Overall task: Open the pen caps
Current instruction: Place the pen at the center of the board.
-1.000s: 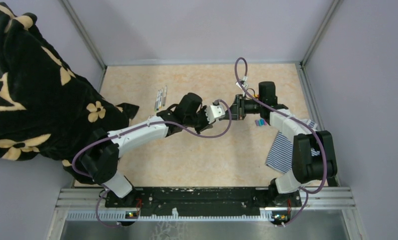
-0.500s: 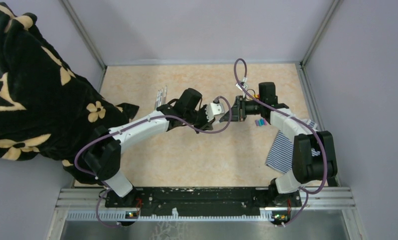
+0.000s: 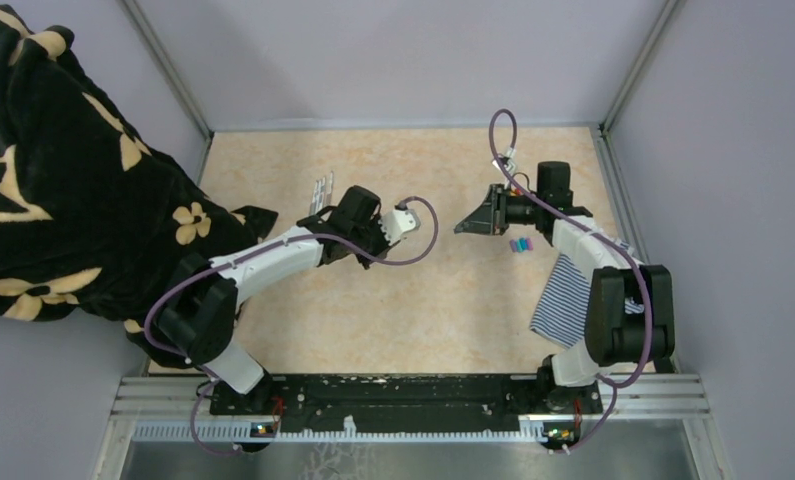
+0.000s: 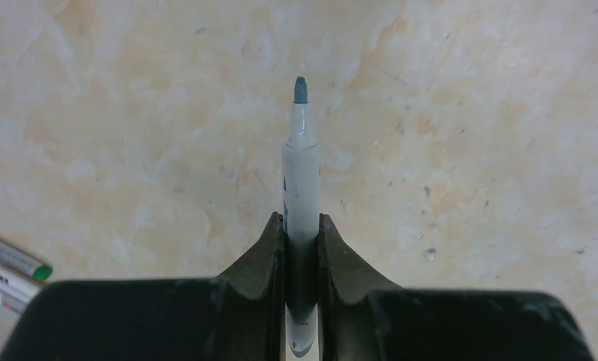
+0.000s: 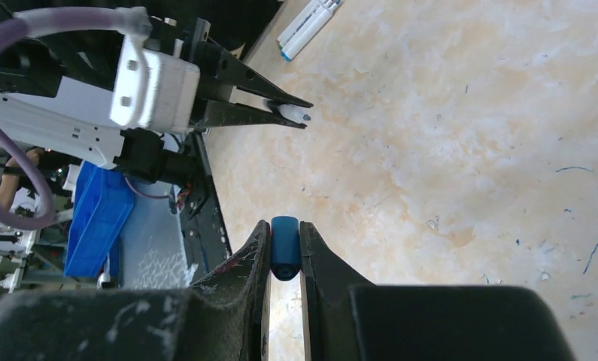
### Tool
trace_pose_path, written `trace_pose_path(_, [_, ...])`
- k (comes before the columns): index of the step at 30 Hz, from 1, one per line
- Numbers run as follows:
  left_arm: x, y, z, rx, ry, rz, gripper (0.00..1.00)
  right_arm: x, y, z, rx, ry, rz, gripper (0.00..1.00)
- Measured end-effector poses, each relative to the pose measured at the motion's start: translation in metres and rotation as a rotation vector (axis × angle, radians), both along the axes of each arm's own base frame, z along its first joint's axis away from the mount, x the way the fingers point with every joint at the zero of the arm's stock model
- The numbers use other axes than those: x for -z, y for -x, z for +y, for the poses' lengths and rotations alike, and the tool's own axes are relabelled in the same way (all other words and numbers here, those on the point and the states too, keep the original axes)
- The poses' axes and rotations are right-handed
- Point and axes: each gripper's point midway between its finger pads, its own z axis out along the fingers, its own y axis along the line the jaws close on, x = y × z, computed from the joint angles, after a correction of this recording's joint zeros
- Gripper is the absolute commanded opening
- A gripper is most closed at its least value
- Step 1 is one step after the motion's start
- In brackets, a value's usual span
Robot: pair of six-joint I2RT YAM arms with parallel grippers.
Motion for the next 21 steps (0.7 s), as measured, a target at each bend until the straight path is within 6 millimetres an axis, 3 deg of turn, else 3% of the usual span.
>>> trace_pose_path(2, [0.010,-0.003,0.018,-0.043,-0.050,-0.001,0.00,0.000,-0.003,-0.005,0.017,0.000,0.003,0.00])
trace_pose_path(4, [0.013,-0.002,0.024,-0.052,-0.070,-0.002,0.00,-0.001,-0.003,-0.004,0.016,-0.001,0.003,0.00])
trace_pose_path(11, [0.001,-0.009,0.036,-0.106,-0.042,-0.010,0.00,-0.004,-0.003,-0.005,0.024,0.004,-0.012,0.00])
trace_pose_path(17, [0.002,-0.037,0.085,-0.291,-0.011,0.049,0.00,-0.006,-0.005,-0.006,0.042,0.017,-0.031,0.00])
trace_pose_path(21, [0.004,-0.046,0.111,-0.386,-0.007,0.082,0.00,-0.005,-0.007,-0.007,0.051,0.024,-0.033,0.00])
